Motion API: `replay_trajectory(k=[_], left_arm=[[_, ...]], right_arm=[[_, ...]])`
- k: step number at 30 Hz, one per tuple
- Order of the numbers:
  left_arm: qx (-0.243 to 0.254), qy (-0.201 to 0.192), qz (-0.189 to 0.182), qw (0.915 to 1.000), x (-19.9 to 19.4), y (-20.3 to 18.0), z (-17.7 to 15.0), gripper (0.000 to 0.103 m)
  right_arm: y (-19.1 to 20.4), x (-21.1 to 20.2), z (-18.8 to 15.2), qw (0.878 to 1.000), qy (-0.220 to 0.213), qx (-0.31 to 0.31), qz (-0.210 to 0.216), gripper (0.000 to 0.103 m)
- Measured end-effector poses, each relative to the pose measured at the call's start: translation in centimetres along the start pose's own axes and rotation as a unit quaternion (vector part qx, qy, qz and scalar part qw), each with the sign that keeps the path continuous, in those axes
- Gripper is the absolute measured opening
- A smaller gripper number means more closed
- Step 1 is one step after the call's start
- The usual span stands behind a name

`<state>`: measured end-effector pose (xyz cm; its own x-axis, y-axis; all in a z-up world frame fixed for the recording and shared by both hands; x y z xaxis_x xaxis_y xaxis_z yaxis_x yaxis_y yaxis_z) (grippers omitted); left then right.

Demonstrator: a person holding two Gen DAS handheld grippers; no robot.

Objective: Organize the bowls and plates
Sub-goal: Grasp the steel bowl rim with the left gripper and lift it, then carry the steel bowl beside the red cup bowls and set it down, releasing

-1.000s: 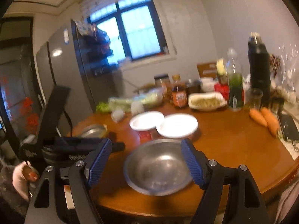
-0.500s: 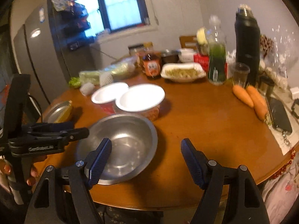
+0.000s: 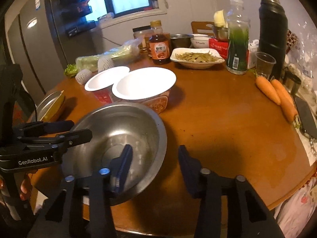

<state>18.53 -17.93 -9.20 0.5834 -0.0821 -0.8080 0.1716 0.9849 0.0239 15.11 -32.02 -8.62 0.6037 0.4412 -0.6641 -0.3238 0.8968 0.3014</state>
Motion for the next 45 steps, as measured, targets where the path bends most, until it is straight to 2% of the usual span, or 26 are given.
replay_trajectory(k=[5,8,14,34,45], left_arm=[[0.007,0.007,-0.009,0.9999,0.5,-0.5,-0.3,0.04],[0.013,0.009,-0.013,0.9998,0.5,-1.1,-0.6,0.03],[0.008,0.006,-0.011,0.9999,0.3,-1.0,-0.6,0.03],[-0.043,-0.039,0.008,0.9983,-4.2,5.4,0.0,0.03],[-0.074,-0.064,0.024,0.995,-6.1,10.4,0.4,0.03]], right_arm=[[0.3,0.4,-0.1,1.0,0.001,-0.007,-0.002,0.029],[0.5,0.5,0.0,1.0,0.0,-0.014,-0.012,0.029],[0.8,0.6,0.4,0.999,0.0,-0.015,-0.03,0.028],[7.5,0.5,2.8,0.999,-0.022,-0.042,0.004,0.028],[12.2,1.3,4.8,0.997,-0.032,-0.072,0.021,0.028]])
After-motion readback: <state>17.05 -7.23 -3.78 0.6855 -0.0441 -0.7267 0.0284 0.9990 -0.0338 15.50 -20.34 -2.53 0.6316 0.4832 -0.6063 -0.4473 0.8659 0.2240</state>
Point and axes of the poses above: each gripper's, at about its wrist camera, not at the fingertips, and x roughly the way its jaws point, y to its left, z to its top, the point moved 8 cm from there along x, roughly the way its jaws point, and after that the axes turned 10 degrees about z, right-handed, at the moved point
